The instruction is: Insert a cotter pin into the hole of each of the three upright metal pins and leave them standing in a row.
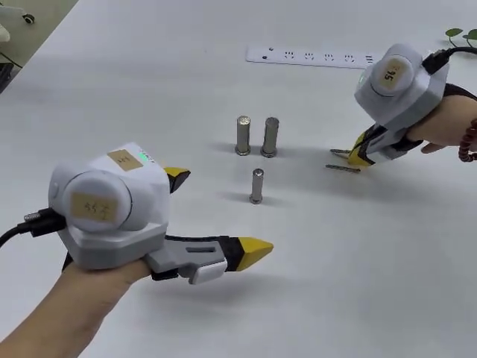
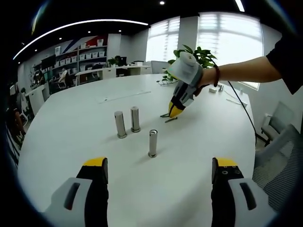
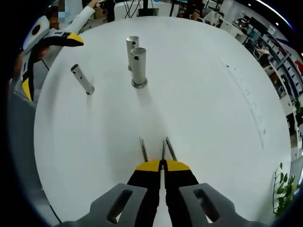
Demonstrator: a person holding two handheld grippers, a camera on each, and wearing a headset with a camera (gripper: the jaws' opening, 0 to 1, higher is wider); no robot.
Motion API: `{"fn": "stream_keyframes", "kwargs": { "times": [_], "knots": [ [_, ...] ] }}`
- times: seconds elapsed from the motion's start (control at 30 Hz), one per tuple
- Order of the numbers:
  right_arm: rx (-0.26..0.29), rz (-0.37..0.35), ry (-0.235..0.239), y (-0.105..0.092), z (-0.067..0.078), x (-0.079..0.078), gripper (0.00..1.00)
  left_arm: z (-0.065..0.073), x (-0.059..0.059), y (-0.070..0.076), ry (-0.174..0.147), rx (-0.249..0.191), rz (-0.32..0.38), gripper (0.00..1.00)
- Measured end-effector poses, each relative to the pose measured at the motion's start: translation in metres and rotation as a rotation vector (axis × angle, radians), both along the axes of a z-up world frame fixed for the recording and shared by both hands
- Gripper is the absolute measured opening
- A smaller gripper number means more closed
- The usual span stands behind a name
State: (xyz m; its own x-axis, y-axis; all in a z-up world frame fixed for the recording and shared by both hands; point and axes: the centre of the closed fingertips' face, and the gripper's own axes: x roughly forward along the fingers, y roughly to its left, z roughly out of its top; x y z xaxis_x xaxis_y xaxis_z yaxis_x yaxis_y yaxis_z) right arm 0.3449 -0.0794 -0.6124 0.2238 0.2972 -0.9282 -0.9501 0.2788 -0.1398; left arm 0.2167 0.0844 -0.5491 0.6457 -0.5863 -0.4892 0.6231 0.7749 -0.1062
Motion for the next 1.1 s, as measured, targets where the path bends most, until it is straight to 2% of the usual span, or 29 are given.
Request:
{"fn": "stream_keyframes", "kwargs": {
  "times": [0.17,0.43,0.7,1.0,1.1],
  "knots": [
    [-0.002,0.014,-0.011,0.000,-0.002,0.004,0.00,0.002,0.000,0.001,0.004,-0.005,0.002,0.88],
    [0.009,0.018,-0.044,-0.002,0.002,0.008,0.00,0.006,0.002,0.004,0.009,-0.024,0.013,0.85],
    [0.049,0.030,-0.095,0.007,0.019,-0.011,0.00,0.014,0.003,0.006,0.007,-0.039,0.018,0.80],
    [0.119,0.072,-0.167,0.028,0.043,-0.033,0.00,0.025,0.006,0.006,0.012,-0.065,0.013,0.70],
    [0.147,0.076,-0.168,0.035,0.050,-0.041,0.00,0.027,0.009,0.006,0.015,-0.070,0.018,0.66]
  ]
}}
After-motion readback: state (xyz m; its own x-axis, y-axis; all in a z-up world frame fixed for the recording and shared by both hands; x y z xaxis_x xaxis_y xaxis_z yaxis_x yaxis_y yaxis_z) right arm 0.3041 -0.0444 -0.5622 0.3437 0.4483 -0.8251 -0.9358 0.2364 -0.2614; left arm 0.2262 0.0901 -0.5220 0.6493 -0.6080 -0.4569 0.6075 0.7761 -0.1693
